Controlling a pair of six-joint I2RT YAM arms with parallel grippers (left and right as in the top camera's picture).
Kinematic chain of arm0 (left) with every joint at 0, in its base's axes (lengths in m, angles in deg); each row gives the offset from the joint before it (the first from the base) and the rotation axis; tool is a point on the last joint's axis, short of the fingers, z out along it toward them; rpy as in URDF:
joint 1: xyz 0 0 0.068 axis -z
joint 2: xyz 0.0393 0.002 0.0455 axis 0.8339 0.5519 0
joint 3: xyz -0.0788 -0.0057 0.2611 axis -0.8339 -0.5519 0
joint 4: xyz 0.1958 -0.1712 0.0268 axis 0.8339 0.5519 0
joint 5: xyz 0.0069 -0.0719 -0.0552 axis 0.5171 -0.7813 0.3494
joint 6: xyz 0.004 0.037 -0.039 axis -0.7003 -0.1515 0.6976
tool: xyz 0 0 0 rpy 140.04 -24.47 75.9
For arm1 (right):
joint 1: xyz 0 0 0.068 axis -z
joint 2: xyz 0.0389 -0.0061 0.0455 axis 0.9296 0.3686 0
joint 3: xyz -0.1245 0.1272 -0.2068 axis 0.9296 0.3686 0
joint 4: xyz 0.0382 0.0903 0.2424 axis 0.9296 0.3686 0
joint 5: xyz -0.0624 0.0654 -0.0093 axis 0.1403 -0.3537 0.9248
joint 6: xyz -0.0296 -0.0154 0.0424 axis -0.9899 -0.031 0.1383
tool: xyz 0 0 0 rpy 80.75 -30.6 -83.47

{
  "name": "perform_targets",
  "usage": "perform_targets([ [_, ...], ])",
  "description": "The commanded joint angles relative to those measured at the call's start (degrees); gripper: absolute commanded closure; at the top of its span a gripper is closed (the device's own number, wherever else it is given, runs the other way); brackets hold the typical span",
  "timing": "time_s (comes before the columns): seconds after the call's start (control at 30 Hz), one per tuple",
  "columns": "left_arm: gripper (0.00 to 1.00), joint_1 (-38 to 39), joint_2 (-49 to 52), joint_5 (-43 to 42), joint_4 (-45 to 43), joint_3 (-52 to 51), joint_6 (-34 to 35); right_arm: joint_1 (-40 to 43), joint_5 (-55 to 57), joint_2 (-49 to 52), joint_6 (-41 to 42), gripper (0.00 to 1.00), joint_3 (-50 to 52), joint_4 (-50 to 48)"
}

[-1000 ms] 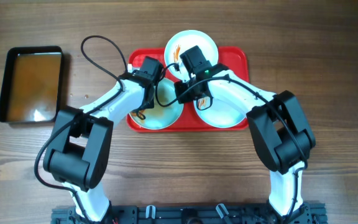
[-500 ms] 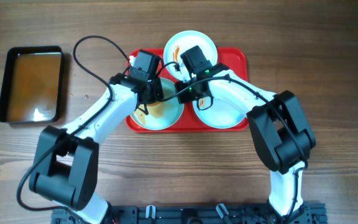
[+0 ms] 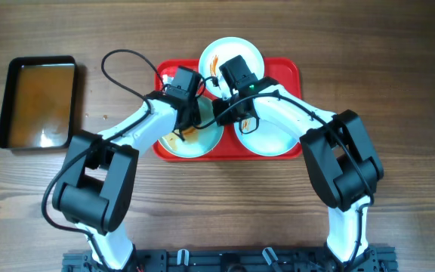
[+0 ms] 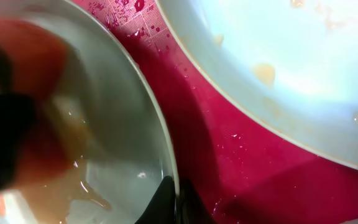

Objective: Clean dirty plates on tray and stack at the side
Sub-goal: 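Scrub the lower-left plate with the sponge in the left gripper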

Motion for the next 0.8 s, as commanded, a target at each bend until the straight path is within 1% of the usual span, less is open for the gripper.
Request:
perform_targets([
  [0.0, 0.96, -0.5, 3.3, 20.8, 3.5, -1.1, 0.1, 0.0, 2.2, 2.7, -1.4, 0.96, 0.9, 1.2],
  [0.07, 0.96, -0.5, 2.1, 22.8, 5.2, -1.1, 0.1, 0.0, 2.2, 2.7, -1.4, 0.96, 0.9, 1.1],
  [0.2, 0.96, -0.5, -2.4, 22.6, 6.2, -1.1, 0.1, 0.0, 2.2, 2.7, -1.4, 0.96, 0.9, 1.2],
  [0.23, 0.96, -0.4, -4.2, 20.4, 6.6, -1.1, 0.1, 0.0, 2.2, 2.7, -1.4, 0.96, 0.9, 1.2],
  [0.3, 0.96, -0.3, -7.5, 12.5, 7.5, -1.1, 0.2, 0.0, 2.2, 2.7, -1.4, 0.96, 0.9, 1.2],
  [0.33, 0.96, -0.3, -9.1, 8.1, 7.5, -1.1, 0.4, 0.0, 2.2, 2.7, -1.4, 0.96, 0.9, 1.1],
  [0.37, 0.96, -0.3, -10.4, 1.8, 6.8, -1.1, 0.8, 0.0, 2.2, 2.7, -1.4, 0.96, 0.9, 1.1],
  [0.43, 0.96, -0.3, -9.9, -4.2, 6.5, -1.1, 4.0, 0.0, 2.2, 2.7, -1.4, 0.95, 0.9, 1.1],
  [0.5, 0.96, -0.3, -8.2, -10.5, 6.6, -1.1, 4.7, 0.0, 2.2, 2.7, -1.4, 0.96, 0.9, 1.1],
  [0.53, 0.96, -0.3, -7.5, -11.8, 6.7, -1.2, 4.9, 0.0, 2.2, 2.7, -1.4, 0.96, 0.9, 1.1],
  [0.73, 0.96, -0.4, -3.4, -10.5, 6.7, -4.3, 4.9, 0.0, 2.2, 2.7, -1.4, 0.96, 0.9, 1.1],
  [0.77, 0.96, -0.4, -3.3, -7.3, 6.9, -5.4, 4.9, 0.0, 2.2, 2.7, -1.4, 0.96, 0.9, 1.1],
])
